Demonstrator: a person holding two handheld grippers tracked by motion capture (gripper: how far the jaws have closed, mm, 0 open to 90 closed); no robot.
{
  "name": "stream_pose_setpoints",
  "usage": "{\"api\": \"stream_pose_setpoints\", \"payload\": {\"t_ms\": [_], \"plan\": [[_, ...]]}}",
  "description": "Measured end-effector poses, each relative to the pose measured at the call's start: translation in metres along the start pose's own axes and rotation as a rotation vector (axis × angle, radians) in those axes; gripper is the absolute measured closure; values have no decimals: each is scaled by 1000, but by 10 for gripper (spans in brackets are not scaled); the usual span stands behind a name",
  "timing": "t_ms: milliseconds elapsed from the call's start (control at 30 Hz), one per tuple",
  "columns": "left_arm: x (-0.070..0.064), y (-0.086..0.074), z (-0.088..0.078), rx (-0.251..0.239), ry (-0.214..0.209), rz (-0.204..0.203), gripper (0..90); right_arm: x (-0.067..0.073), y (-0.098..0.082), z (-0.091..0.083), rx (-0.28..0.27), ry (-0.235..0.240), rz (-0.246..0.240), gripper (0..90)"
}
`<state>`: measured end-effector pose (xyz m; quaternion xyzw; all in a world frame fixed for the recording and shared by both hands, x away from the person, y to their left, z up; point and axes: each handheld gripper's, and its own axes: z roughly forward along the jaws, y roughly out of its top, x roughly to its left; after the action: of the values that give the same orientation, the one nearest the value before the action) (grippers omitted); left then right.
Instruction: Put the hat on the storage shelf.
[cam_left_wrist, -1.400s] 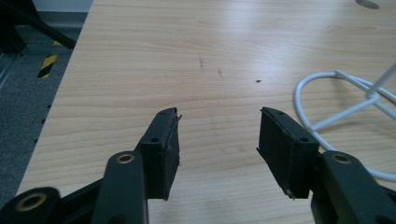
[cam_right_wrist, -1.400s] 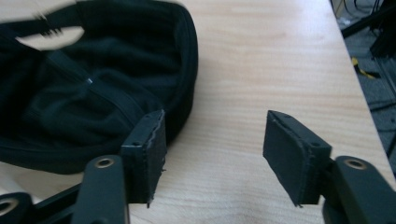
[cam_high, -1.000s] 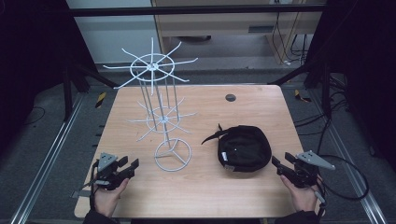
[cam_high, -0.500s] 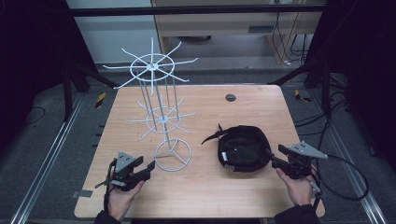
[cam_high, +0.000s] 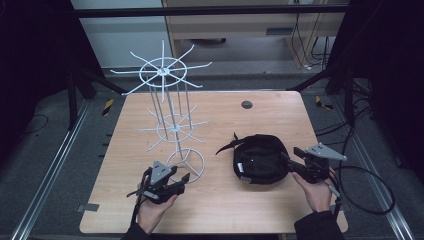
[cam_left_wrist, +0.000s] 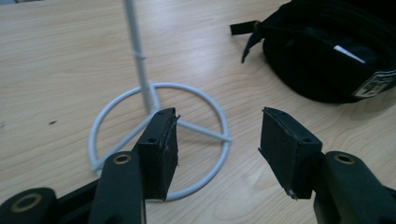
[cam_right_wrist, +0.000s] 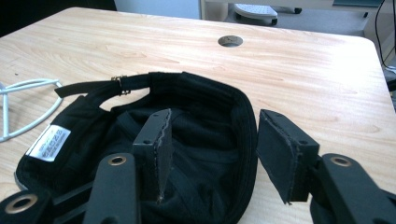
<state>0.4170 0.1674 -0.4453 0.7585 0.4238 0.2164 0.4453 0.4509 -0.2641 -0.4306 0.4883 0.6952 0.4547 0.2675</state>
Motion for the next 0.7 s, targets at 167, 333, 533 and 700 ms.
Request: {"api": "stream_pose_setpoints", "payload": {"t_ms": [167, 333, 533, 700], "plan": [[-17, 8, 12, 1, -27, 26, 456, -2, 6, 3, 0, 3, 3, 472], [-31, 17, 22, 3, -48, 41, 456, -3, 5, 8, 18, -4, -17, 498], [-49, 25, 35, 7, -73, 64, 456, -5, -1, 16, 46, 3, -15, 533], [-61, 32, 46, 6, -95, 66, 456, -7, -5, 21, 65, 1, -19, 556]]}}
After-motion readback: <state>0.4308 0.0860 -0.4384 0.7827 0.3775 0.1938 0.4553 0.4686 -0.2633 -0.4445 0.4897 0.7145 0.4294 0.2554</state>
